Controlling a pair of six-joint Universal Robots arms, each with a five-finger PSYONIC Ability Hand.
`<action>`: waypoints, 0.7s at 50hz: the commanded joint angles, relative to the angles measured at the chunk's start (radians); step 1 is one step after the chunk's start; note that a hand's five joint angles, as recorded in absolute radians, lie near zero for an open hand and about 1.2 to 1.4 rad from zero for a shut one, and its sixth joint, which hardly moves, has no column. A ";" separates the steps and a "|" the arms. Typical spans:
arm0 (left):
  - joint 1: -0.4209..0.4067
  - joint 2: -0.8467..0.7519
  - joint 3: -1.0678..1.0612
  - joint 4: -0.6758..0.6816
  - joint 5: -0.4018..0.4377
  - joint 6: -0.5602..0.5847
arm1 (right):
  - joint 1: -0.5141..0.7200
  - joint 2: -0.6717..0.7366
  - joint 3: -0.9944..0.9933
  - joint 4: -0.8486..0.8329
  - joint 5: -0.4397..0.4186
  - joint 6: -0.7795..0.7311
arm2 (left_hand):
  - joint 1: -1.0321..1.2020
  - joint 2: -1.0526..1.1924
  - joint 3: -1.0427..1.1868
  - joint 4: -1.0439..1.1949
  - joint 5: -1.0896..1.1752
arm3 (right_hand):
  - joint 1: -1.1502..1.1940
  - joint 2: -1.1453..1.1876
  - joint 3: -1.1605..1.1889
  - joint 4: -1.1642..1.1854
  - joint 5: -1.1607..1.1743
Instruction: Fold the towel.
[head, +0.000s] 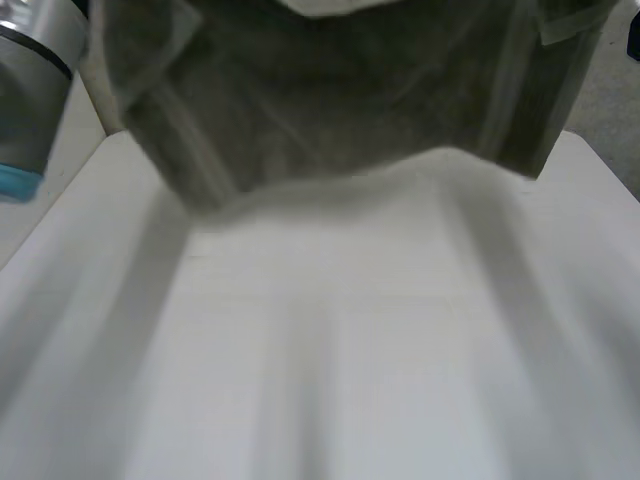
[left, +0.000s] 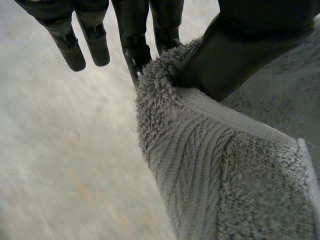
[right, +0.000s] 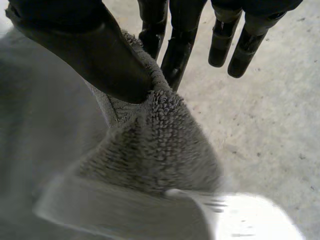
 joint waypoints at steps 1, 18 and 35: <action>0.073 0.063 -0.280 0.154 0.119 -0.003 | -0.007 -0.023 0.232 0.028 -0.094 -0.066 | 0.107 0.073 -0.051 -0.059 0.067 | 0.082 0.088 -0.043 -0.076 0.058; 0.109 0.157 -0.868 0.151 0.287 0.080 | -0.192 -0.093 0.788 0.034 -0.298 -0.299 | 0.107 0.073 -0.051 -0.059 0.067 | 0.082 0.088 -0.043 -0.076 0.058; 0.092 0.258 -0.950 -0.050 0.278 0.157 | -0.306 -0.210 0.803 0.176 -0.402 -0.318 | 0.107 0.073 -0.051 -0.059 0.067 | 0.082 0.088 -0.043 -0.076 0.058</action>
